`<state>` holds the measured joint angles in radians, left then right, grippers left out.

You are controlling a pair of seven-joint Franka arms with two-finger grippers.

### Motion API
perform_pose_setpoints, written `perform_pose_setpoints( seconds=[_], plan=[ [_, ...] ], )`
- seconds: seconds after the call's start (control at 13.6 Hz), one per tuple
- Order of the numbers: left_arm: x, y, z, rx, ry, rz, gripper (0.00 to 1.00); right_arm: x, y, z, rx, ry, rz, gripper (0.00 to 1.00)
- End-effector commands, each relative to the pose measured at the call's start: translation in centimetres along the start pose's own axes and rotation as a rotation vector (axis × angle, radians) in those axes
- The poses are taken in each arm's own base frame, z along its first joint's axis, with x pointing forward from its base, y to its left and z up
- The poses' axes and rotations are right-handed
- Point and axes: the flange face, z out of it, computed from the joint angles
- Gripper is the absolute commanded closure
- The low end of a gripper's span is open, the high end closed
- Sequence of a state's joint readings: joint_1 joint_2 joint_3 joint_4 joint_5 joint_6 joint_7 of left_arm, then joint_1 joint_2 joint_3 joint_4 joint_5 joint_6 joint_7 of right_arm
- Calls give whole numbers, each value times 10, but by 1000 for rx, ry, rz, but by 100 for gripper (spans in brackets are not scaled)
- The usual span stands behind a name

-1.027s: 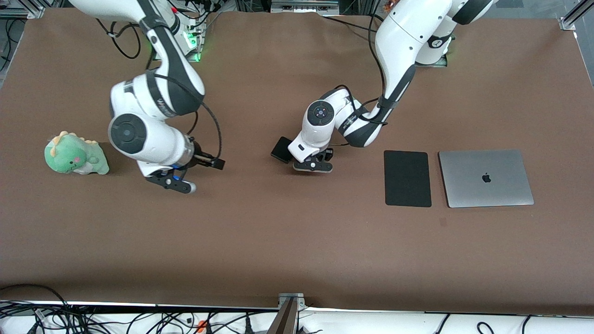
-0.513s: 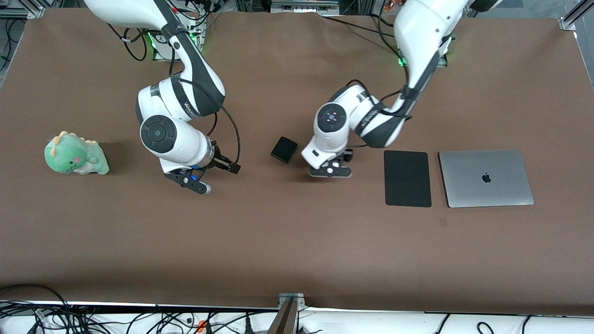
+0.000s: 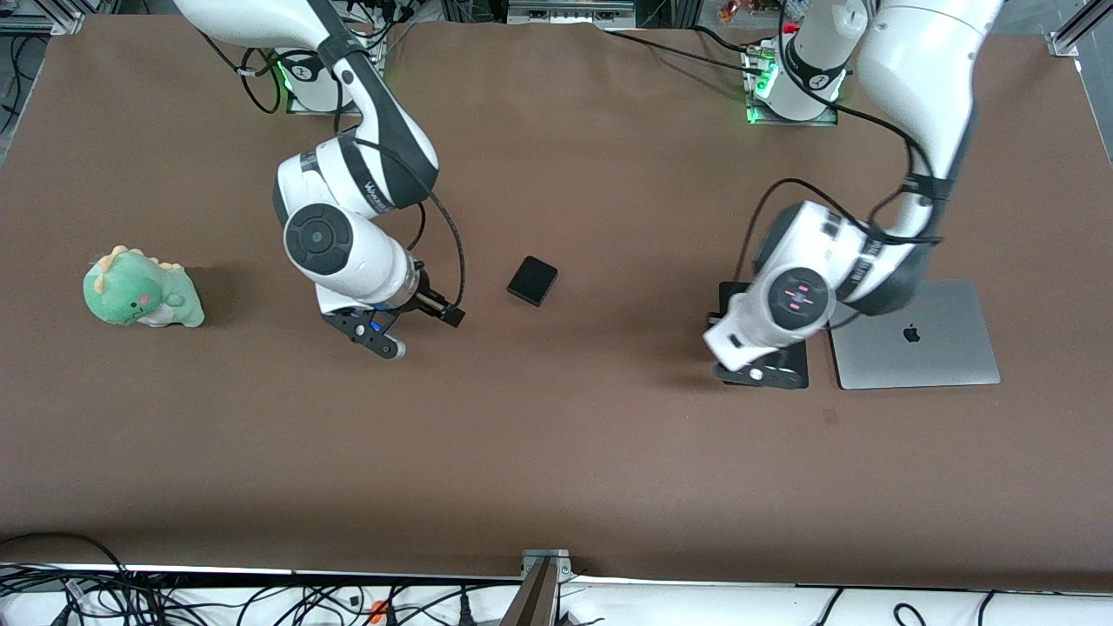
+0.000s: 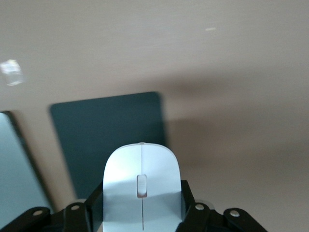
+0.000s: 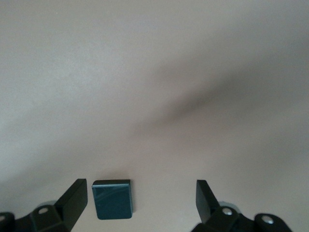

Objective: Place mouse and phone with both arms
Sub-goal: 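Carry the mouse to the mouse pad while the right gripper reaches the block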

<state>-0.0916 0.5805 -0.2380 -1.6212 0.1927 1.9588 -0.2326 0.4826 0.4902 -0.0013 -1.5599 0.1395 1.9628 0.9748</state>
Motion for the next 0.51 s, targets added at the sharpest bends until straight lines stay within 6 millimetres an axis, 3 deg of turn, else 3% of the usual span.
perform_pose_setpoints(
  seconds=[0.0,0.15,0.44],
  plan=[
    [-1,-42,19,-21,-38,57,91,-23,-19,10,9,22,18,0],
    [3,-53,37,-60,-39,39,91,-50,-37,22,13,26,-2,0],
    [-7,-64,93,-96,52,63,90,-98,-63,66,-15,31,-2,0]
  ],
)
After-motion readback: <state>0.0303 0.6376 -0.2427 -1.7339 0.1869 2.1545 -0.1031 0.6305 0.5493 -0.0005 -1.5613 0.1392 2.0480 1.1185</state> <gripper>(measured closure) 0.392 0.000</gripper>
